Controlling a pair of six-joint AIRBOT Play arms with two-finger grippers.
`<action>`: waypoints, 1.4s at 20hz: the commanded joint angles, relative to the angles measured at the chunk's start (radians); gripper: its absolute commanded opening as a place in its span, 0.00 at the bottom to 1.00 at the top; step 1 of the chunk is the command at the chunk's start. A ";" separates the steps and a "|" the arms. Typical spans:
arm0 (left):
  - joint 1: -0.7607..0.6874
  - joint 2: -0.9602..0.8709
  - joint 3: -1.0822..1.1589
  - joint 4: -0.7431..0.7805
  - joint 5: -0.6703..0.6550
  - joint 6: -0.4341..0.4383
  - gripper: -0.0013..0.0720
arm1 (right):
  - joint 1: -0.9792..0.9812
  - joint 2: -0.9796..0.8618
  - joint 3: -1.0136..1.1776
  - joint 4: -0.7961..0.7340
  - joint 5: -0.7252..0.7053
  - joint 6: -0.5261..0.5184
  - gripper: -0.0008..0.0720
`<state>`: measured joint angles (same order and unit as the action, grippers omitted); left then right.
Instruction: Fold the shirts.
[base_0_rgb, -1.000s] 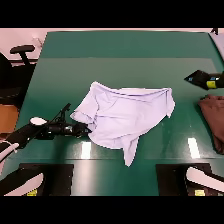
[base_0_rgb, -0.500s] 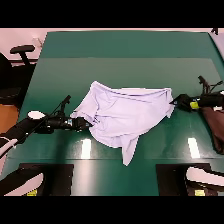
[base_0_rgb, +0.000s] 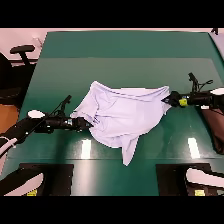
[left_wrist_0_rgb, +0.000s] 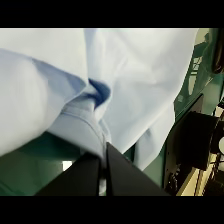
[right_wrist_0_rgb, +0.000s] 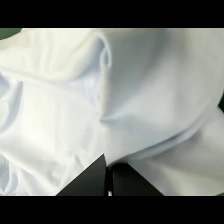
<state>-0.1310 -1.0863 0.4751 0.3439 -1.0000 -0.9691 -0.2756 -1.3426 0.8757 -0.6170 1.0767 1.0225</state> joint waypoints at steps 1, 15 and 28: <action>0.001 0.001 0.064 0.095 -0.088 -0.019 0.04 | 0.035 0.037 0.083 0.017 -0.001 0.011 0.03; 0.323 0.121 1.577 0.588 -0.519 -0.291 0.04 | -0.203 0.437 0.697 0.024 0.048 0.130 0.03; 0.323 0.189 1.389 0.531 -0.380 -0.304 0.04 | -0.201 0.507 0.917 0.023 0.110 0.114 0.03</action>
<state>0.1909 -0.9009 2.0495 0.8894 -1.4185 -1.2812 -0.4801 -0.7635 1.8431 -0.6010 1.1042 1.1385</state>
